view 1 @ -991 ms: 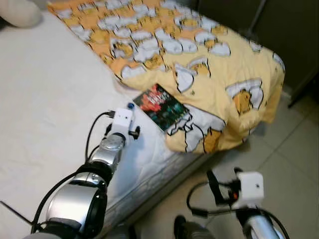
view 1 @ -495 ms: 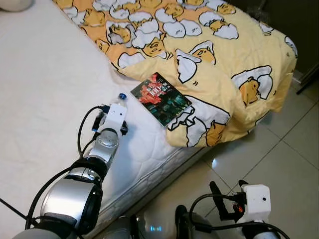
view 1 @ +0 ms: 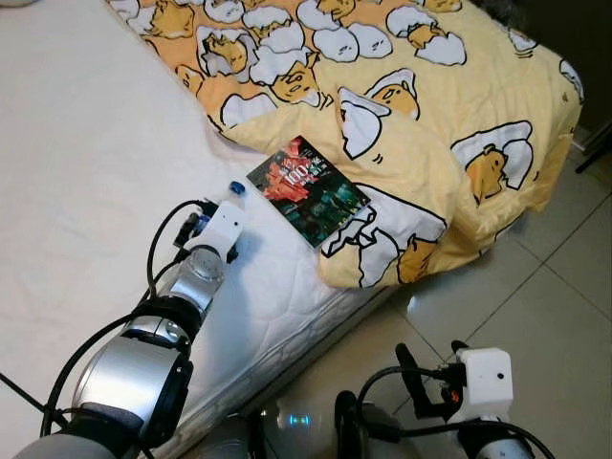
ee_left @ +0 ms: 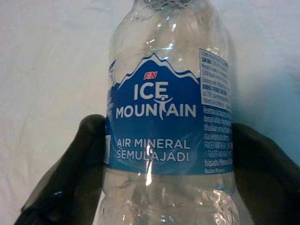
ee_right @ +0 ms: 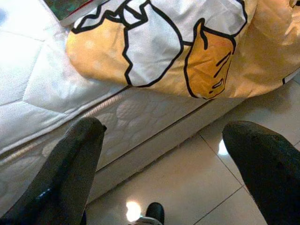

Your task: Clean up the room

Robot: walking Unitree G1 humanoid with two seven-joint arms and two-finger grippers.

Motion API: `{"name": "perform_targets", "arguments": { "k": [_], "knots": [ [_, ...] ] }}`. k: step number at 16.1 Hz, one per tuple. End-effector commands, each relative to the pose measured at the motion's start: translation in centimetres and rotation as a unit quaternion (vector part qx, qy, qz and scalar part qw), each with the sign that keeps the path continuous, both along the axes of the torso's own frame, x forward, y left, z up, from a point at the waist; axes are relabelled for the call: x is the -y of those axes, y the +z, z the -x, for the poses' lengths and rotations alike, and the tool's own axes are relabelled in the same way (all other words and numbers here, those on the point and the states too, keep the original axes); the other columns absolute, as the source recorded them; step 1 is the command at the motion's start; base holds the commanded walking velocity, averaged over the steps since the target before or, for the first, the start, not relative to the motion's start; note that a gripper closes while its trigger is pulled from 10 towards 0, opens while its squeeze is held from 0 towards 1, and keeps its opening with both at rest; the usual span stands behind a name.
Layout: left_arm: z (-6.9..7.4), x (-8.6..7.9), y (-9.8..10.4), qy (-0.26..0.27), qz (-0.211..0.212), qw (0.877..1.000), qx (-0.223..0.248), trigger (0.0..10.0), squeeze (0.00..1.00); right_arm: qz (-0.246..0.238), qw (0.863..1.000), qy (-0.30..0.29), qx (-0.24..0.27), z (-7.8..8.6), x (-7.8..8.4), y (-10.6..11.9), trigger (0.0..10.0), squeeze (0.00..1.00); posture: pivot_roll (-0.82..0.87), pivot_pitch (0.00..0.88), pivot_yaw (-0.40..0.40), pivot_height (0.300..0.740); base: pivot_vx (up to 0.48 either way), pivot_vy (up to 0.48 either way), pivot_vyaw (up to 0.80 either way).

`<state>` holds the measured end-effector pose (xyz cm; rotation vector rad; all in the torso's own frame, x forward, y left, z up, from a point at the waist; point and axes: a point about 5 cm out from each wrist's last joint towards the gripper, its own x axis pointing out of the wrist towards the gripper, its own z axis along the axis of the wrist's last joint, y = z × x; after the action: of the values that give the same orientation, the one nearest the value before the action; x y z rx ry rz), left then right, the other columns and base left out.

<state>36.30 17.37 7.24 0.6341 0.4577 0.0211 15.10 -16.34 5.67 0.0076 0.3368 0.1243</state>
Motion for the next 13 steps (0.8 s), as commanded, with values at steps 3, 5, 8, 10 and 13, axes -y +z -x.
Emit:
{"name": "perform_targets", "arguments": {
  "k": [3,5,8,10,13],
  "knots": [
    [1.8,-0.8,-2.6,0.025,0.03,0.998,-0.055,0.0,0.0,-0.003,1.0,-0.014,-0.003,-0.9,0.7,-0.1,10.0,0.0,-0.26,0.198,-0.009,0.74,0.0,0.0,0.0],
    [1.5,-1.0,-2.1,0.029,0.048,0.998,-0.035,0.0,0.0,-0.009,1.0,-0.02,0.005,-2.2,0.6,-0.4,10.0,0.0,-0.23,0.146,0.006,0.74,0.0,0.0,0.0],
    [1.3,-0.7,-1.9,0.003,0.04,0.999,-0.034,0.0,0.0,-0.016,0.999,-0.022,0.025,-4.4,0.4,-0.1,10.0,0.0,-0.2,0.099,0.014,0.74,0.0,0.0,0.0],
    [1.3,-0.3,-1.9,-0.011,0.045,0.998,-0.038,0.0,0.0,-0.016,0.999,-0.021,0.031,-5.5,0.4,-0.1,10.0,0.0,-0.18,0.059,0.008,0.74,0.0,0.0,0.0],
    [1.0,0.6,-1.6,0.001,0.136,0.99,-0.026,0.0,0.0,-0.022,0.999,-0.018,0.041,-7.2,0.2,-0.1,10.0,0.0,-0.15,0.003,0.012,0.74,0.0,0.0,0.0]
  ]
}}
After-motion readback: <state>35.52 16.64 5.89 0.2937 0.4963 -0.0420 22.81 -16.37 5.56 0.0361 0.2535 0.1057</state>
